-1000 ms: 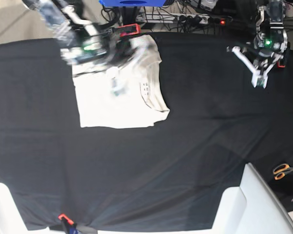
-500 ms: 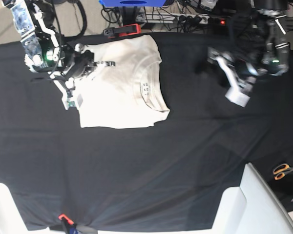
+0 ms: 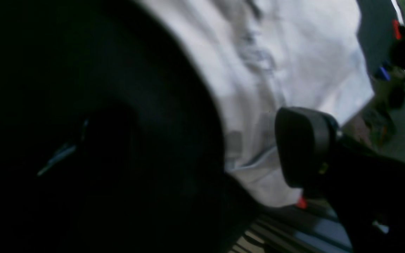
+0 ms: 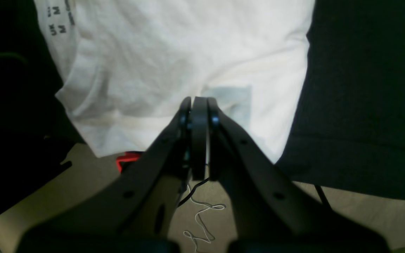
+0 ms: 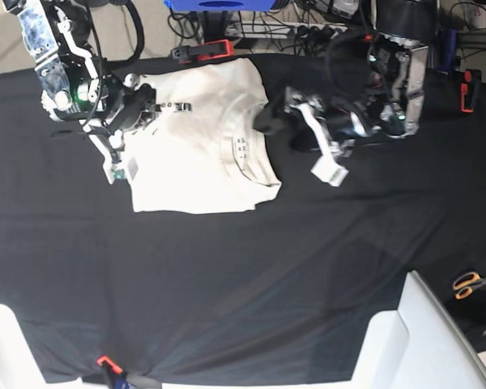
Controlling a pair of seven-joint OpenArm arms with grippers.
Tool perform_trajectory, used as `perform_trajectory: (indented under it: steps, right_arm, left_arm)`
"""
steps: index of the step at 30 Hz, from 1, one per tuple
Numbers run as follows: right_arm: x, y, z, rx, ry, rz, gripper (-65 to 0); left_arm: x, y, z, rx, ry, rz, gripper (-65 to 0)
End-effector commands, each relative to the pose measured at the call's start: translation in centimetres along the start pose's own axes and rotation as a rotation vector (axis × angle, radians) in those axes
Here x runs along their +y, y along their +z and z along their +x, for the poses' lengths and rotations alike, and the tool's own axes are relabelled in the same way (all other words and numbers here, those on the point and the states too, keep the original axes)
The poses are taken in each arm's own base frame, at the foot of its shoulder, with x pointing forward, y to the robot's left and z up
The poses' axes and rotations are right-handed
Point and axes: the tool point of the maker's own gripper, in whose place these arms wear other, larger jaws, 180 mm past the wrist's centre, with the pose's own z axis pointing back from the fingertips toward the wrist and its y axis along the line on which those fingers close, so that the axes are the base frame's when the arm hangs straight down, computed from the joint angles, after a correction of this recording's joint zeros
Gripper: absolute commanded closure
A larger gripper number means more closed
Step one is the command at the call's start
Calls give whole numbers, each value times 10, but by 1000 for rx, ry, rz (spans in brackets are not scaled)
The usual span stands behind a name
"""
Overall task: Fold the T-shirt properly
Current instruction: 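Move the left gripper to the stack's side and grasp its edge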
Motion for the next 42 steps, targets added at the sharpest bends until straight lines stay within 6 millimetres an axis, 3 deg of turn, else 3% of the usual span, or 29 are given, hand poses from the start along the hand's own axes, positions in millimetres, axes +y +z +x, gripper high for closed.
perform_trajectory:
  steps: [1, 7, 15, 24, 28, 36, 39, 42]
  right_arm:
    - [1, 3, 7, -24, 5, 5, 0]
    - [1, 3, 7, -24, 5, 5, 0]
    - [-2, 3, 6, -22, 2, -2, 0]
    - [-17, -16, -8, -14, -17, -43, 0]
    - [-19, -18, -12, -9, -22, -49, 0]
    - [-17, -13, -2, -42, -21, -42, 0]
    - [-10, -3, 15, -121, -15, -24, 0]
    - [-22, 6, 29, -165, -48, -43, 0]
  left_arm:
    - [-3, -5, -16, 72, -7, -5, -625]
    - [-22, -28, -23, 45, 52, -63, -625]
    - [-39, -61, -49, 108, 85, -132, -624]
    - [-55, -83, -54, 122, 99, -173, -609]
    - [-53, -86, -52, 101, 114, -170, -454]
    - [-56, -93, -50, 104, 132, -177, -25]
    - [-57, -94, -48, 101, 130, -178, 0]
    - [-55, -94, -45, 99, 124, -176, 0]
